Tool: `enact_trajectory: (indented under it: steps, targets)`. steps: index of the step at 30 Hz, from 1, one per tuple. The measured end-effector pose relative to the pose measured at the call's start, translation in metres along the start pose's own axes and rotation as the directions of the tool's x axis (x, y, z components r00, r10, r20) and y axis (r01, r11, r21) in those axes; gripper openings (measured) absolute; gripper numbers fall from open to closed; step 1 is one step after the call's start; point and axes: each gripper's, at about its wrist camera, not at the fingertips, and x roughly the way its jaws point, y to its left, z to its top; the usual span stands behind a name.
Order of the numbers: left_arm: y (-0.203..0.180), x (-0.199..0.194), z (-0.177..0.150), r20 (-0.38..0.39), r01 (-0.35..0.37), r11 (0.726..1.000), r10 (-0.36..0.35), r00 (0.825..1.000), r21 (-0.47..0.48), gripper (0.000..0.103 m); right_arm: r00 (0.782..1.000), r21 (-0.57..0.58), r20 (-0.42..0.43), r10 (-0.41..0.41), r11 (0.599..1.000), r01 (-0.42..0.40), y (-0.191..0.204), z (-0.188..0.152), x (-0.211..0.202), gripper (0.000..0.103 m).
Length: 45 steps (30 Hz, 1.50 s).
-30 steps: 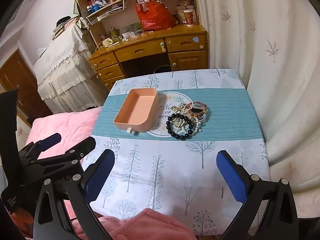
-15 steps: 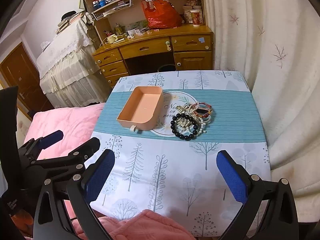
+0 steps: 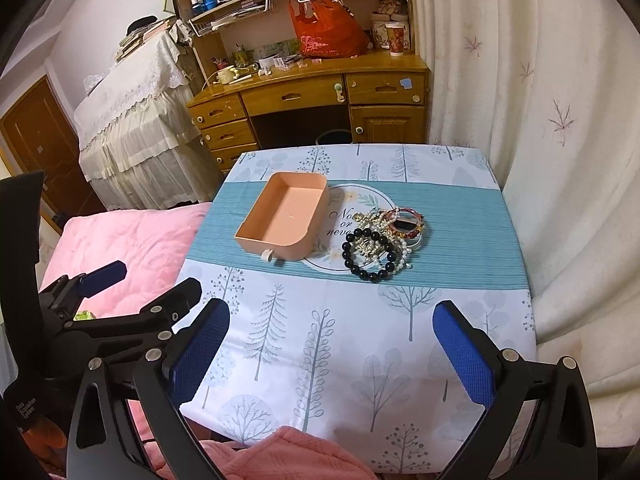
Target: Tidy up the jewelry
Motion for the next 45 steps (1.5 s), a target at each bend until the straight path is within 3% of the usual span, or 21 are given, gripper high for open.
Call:
enact_trajectory:
  steps: [35,45]
  targets:
    - [-0.024,0.017,0.014,-0.022,0.026,0.999,-0.025,0.999,0.037,0.099,0.999,0.037,0.019,-0.033,0.999,0.032,-0.016,0.003,-0.010,0.103]
    - [-0.043,0.038,0.018,-0.098,0.073,0.997,-0.070,0.993,0.031,0.099,1.000,0.022,0.022,0.016,1.000,-0.016,-0.025,0.008,-0.002,0.103]
